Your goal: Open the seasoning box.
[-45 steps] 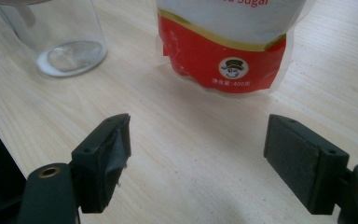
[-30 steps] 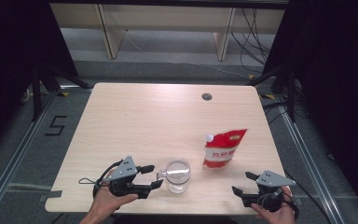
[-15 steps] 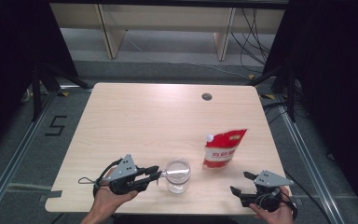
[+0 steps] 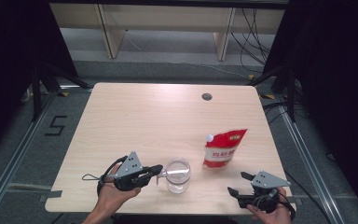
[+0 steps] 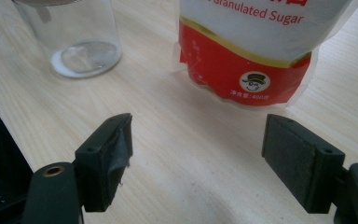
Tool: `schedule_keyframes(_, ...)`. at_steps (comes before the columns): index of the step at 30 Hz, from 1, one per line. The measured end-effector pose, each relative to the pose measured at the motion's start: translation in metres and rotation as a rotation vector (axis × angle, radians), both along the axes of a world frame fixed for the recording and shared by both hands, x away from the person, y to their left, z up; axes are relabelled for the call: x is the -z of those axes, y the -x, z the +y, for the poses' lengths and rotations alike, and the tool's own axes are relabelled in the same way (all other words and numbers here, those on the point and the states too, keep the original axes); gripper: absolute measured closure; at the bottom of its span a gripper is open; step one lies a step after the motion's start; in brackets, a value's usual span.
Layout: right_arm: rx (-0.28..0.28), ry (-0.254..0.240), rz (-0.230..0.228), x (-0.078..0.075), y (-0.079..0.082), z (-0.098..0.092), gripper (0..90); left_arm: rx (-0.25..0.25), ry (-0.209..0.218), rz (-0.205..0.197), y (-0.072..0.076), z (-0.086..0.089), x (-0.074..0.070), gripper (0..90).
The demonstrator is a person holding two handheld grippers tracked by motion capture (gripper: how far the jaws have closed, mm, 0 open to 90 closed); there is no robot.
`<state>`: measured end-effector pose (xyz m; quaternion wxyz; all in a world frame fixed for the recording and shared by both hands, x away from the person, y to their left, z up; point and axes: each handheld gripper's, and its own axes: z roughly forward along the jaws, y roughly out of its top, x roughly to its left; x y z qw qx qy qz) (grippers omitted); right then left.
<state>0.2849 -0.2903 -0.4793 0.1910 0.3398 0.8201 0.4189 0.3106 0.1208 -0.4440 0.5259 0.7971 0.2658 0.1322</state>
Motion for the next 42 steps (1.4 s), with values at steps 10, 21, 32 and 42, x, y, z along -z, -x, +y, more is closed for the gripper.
schedule_keyframes(10,-0.022,-0.023,0.008,-0.002,0.002,0.007,28.6,0.012,-0.004,-0.009,-0.002,-0.001,0.004,89.1)
schedule_keyframes(21,-0.073,-0.039,-0.028,-0.005,0.002,0.023,34.8,0.004,0.015,-0.003,0.000,-0.001,0.006,88.8)
schedule_keyframes(32,-0.146,-0.035,-0.088,-0.008,-0.001,0.045,47.7,0.004,0.000,-0.035,0.001,0.000,0.007,88.7)
schedule_keyframes(42,-0.177,-0.045,-0.091,-0.009,-0.004,0.059,55.3,-0.009,0.015,-0.036,0.002,-0.001,0.008,88.8)
